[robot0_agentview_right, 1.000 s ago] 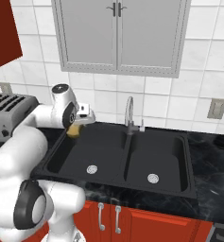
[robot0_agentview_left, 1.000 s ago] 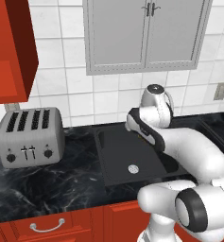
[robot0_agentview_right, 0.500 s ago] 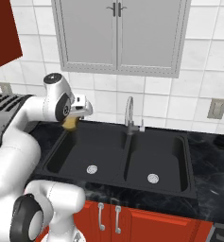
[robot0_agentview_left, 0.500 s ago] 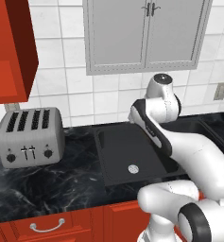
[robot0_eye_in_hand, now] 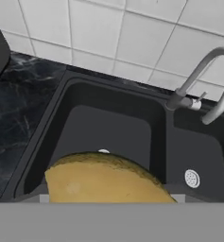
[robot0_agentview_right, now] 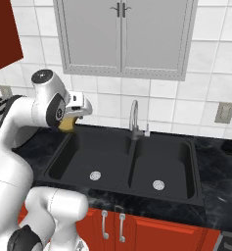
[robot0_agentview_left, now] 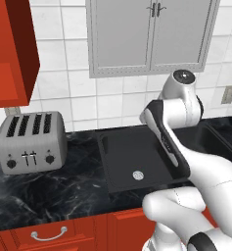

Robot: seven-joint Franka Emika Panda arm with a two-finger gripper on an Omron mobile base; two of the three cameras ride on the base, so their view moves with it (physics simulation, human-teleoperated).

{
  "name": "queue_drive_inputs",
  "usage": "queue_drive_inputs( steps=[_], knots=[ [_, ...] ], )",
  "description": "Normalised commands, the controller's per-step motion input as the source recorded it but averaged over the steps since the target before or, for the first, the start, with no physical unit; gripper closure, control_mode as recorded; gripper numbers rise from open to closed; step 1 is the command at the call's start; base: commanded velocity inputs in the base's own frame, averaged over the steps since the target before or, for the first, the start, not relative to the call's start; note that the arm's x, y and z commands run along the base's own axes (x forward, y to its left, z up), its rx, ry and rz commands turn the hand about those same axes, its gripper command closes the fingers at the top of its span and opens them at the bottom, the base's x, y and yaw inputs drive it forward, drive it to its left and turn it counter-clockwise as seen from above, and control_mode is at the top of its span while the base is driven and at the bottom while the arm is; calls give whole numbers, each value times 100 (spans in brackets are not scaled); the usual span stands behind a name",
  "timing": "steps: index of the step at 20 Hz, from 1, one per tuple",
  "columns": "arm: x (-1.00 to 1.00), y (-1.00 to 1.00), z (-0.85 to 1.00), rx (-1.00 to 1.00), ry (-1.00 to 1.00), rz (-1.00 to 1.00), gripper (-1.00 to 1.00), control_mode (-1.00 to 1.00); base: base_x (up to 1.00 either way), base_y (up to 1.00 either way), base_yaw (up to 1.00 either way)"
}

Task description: Pick up the sponge and sponge from the sink, and place them back in the cabinet, and close the cabinet door.

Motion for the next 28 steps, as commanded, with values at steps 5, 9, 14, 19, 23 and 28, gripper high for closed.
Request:
queue_drive_inputs(
  steps=[5, 9, 14, 19, 23, 28],
  knots=[
    [-21, -22, 52, 0, -1, -4, 100, -100, 0, 0, 0],
    [-16, -21, 48, 2, 0, -7, 100, -100, 0, 0, 0],
    [-25, -7, 32, 3, 0, -9, 100, -100, 0, 0, 0],
    [-25, 0, 10, 1, 0, -12, 100, -100, 0, 0, 0],
    [-20, 0, 3, 3, 0, -12, 100, -100, 0, 0, 0],
    [-19, 0, 3, 3, 0, -5, 100, -100, 0, 0, 0]
  ],
)
